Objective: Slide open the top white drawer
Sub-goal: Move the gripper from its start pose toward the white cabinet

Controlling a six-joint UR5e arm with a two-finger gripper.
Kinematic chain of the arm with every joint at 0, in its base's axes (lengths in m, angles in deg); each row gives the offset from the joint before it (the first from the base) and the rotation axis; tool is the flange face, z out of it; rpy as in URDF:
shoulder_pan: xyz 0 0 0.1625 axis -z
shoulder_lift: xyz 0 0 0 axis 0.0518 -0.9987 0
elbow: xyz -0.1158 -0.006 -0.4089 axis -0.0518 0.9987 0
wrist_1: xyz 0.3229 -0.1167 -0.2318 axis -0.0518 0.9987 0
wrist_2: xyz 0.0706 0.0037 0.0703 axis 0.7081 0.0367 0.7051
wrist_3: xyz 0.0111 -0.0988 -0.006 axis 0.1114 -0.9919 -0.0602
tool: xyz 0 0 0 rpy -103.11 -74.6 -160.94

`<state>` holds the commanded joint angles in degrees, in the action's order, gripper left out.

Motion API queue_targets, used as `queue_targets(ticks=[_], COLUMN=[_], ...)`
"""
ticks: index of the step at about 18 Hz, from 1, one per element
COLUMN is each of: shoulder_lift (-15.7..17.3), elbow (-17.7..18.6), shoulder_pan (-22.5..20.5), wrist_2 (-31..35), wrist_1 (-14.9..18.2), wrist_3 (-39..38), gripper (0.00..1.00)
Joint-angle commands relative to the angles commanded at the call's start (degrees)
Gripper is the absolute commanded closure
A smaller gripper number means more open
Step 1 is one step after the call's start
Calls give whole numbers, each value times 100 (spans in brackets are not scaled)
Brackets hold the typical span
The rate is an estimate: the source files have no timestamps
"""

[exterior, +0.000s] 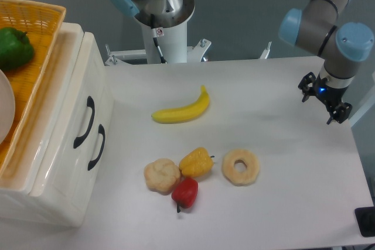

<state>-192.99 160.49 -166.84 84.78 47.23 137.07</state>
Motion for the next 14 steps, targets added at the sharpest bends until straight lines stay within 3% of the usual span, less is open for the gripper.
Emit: queue_targets(ticks=[10, 14], shoulder_lift=[-35, 88], elbow=[70, 220], shoulder_pan=[0, -27], wrist_2=[-26, -237], wrist_1=[-9, -9], wrist_3=[-53, -508], gripper=[0, 0])
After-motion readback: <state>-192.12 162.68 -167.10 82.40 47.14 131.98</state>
